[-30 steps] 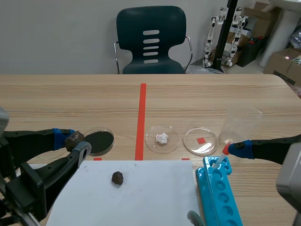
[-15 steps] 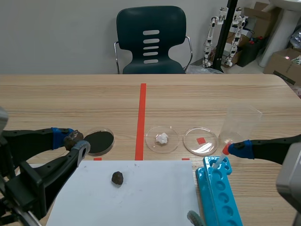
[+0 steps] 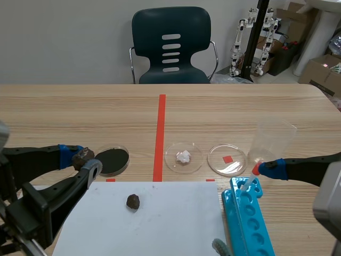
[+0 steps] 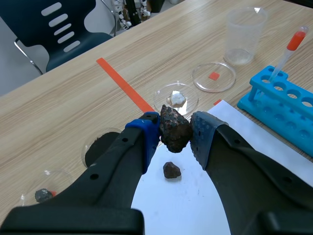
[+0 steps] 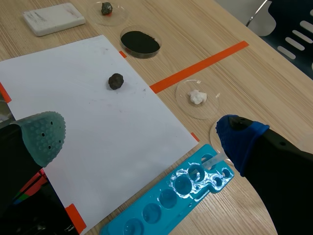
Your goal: Put the right mineral back
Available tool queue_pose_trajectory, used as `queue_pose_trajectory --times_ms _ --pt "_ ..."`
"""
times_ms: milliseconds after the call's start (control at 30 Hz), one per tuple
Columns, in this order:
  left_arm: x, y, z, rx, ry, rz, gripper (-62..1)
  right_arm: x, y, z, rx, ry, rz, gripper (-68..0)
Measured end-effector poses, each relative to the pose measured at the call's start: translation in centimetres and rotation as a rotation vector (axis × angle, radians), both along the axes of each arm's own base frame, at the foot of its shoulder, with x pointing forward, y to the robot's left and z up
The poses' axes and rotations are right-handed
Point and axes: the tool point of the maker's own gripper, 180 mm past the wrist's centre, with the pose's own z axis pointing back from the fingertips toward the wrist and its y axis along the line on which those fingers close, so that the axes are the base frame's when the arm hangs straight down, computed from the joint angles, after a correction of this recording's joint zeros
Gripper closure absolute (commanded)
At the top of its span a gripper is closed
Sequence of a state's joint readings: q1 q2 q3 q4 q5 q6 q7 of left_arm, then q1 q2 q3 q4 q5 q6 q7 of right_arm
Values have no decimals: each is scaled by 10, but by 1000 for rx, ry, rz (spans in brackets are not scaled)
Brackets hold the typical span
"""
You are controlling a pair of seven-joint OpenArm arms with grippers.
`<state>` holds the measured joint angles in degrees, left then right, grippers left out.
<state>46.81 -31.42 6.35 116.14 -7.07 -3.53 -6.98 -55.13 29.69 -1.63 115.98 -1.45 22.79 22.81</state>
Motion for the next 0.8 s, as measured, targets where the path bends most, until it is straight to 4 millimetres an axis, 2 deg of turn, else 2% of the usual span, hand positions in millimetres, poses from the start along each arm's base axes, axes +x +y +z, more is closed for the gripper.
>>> queue_pose_trajectory --times_ms 567,800 --pt "0 0 0 1 1 0 -90 0 0 0 0 0 0 -653" --pt "-1 4 -16 11 101 27 -90 0 0 0 0 0 0 -653"
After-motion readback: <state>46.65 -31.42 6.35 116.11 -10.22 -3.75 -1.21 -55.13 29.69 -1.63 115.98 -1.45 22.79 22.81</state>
